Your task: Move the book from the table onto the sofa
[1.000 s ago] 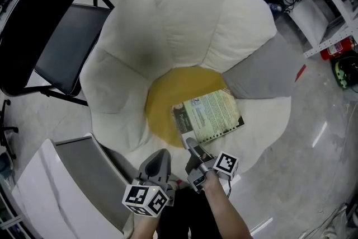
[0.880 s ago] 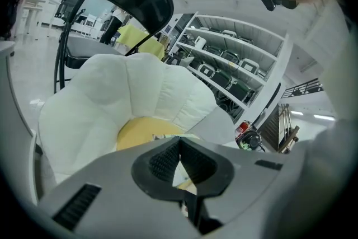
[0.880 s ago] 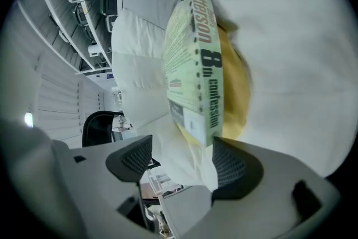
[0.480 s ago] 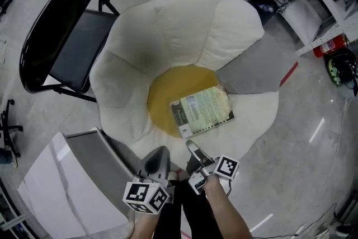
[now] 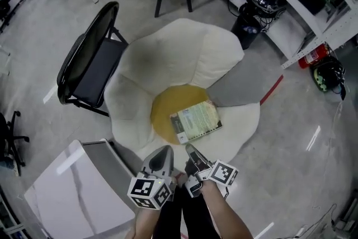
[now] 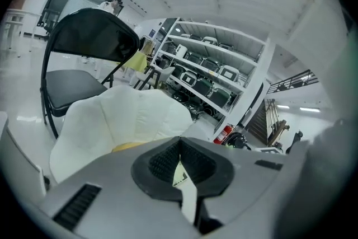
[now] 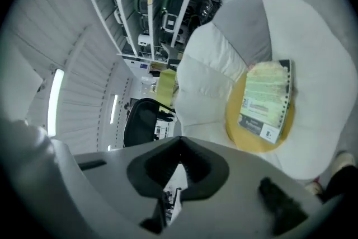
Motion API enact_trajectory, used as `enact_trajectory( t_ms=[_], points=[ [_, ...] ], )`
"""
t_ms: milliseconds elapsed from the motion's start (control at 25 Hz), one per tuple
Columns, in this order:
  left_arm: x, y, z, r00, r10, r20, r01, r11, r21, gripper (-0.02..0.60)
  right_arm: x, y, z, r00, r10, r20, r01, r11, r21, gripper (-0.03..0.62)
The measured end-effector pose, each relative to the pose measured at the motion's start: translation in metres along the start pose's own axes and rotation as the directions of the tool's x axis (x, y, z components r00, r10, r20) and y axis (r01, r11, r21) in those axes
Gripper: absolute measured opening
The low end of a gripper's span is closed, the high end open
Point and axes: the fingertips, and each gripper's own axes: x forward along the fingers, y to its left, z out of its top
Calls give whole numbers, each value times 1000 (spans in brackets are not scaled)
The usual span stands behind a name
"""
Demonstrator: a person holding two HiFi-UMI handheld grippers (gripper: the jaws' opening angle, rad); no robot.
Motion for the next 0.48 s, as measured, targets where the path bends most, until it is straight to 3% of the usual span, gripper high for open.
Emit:
enact_trajectory(
  t_ms=[200, 480],
  points=[
    [-29, -29, 40, 1000, -19, 6, 18, 998, 65, 11, -27, 74, 14, 996, 5, 87, 11, 983, -185, 11],
    [-68, -78, 86, 999, -54, 5, 54, 994, 97, 9, -64, 174, 19, 993, 75, 95, -43, 952, -302, 12]
  ],
)
